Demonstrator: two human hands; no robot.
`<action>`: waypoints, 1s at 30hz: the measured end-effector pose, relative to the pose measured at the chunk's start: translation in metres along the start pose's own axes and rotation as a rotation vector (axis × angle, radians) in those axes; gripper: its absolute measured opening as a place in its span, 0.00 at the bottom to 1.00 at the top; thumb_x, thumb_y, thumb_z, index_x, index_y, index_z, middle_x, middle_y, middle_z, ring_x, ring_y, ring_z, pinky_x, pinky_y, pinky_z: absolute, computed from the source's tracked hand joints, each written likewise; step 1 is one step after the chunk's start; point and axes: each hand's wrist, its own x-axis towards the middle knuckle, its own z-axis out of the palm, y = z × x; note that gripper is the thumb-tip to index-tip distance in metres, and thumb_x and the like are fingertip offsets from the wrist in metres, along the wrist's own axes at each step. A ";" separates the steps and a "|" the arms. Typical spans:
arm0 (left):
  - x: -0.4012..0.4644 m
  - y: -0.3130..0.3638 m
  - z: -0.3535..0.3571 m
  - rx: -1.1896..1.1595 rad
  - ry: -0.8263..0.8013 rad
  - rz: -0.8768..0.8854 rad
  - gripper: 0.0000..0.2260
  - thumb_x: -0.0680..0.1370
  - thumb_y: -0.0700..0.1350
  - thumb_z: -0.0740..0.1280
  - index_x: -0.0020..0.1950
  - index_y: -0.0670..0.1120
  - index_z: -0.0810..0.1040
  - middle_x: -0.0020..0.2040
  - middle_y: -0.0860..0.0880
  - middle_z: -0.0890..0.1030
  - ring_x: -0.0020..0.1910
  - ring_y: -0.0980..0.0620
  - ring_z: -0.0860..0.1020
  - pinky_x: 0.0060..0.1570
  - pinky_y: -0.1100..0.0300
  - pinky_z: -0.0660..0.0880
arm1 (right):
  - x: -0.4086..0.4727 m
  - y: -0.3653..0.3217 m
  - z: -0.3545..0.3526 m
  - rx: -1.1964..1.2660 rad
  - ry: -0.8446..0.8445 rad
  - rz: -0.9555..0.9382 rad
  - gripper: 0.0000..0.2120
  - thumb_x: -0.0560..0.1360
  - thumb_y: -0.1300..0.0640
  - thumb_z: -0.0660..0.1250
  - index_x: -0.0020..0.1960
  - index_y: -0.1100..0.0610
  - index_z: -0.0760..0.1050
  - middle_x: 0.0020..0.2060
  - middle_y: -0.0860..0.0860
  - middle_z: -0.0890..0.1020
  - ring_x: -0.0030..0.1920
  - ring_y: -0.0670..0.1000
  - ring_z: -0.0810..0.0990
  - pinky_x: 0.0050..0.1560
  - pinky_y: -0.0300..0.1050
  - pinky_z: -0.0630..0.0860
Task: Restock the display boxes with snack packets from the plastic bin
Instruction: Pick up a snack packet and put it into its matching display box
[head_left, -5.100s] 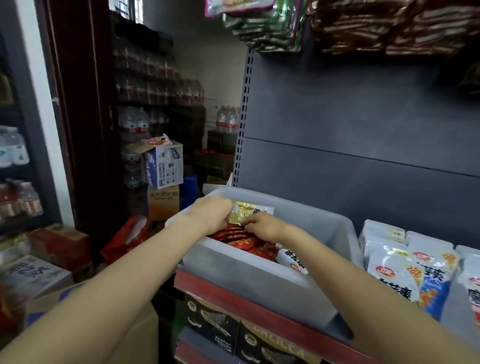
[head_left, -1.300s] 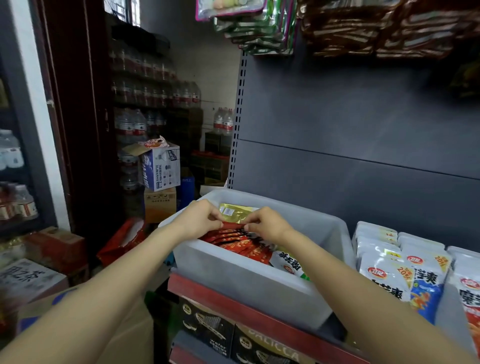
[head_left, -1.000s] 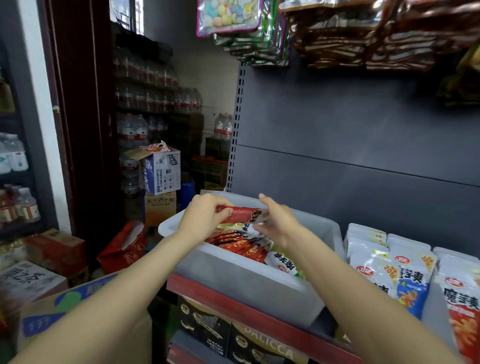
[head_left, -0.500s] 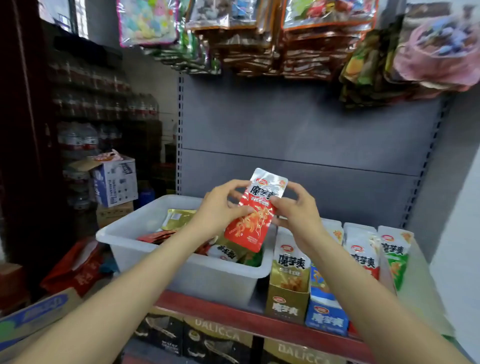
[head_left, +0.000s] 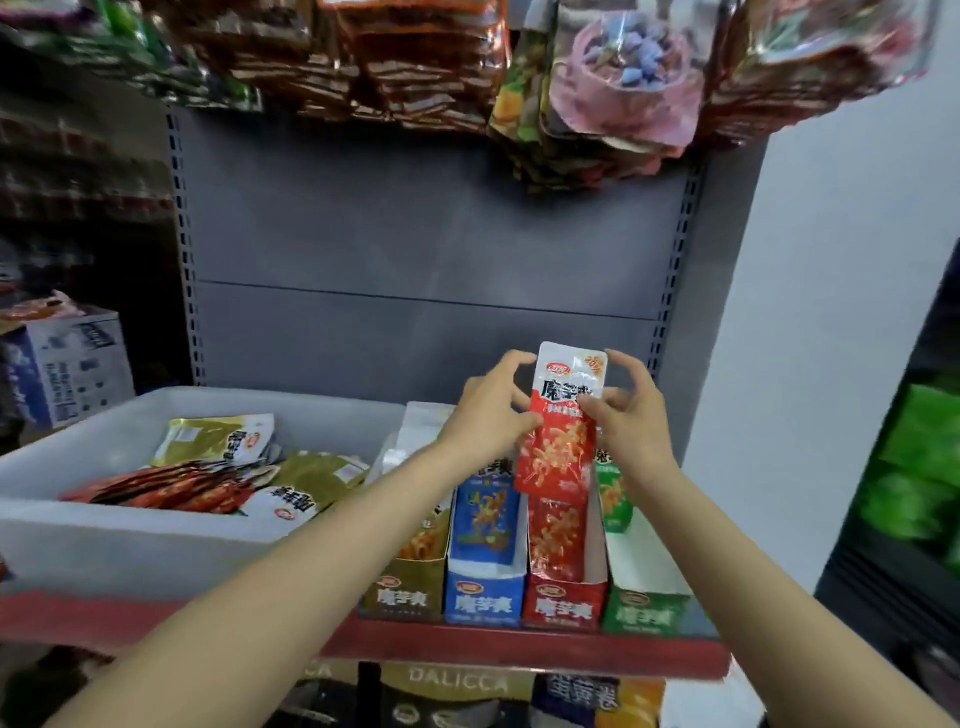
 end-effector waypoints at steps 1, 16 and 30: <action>0.001 0.000 0.005 0.007 -0.012 -0.007 0.23 0.73 0.37 0.71 0.65 0.50 0.70 0.42 0.50 0.82 0.41 0.55 0.80 0.45 0.58 0.78 | 0.002 0.004 -0.003 -0.013 0.007 -0.006 0.21 0.75 0.66 0.66 0.63 0.49 0.68 0.41 0.55 0.83 0.39 0.53 0.83 0.38 0.51 0.79; 0.010 -0.013 0.025 0.185 0.004 -0.103 0.06 0.73 0.40 0.72 0.45 0.45 0.76 0.39 0.49 0.82 0.36 0.56 0.78 0.36 0.66 0.72 | 0.008 0.025 -0.016 -0.180 -0.110 -0.097 0.19 0.74 0.66 0.66 0.55 0.47 0.65 0.39 0.54 0.83 0.39 0.55 0.84 0.40 0.55 0.80; 0.008 -0.024 0.039 0.458 -0.034 0.008 0.08 0.75 0.38 0.67 0.52 0.45 0.76 0.49 0.48 0.77 0.48 0.49 0.76 0.46 0.53 0.75 | 0.003 0.050 -0.015 -0.852 -0.248 -0.224 0.12 0.74 0.63 0.67 0.57 0.56 0.73 0.51 0.50 0.72 0.49 0.48 0.73 0.43 0.37 0.65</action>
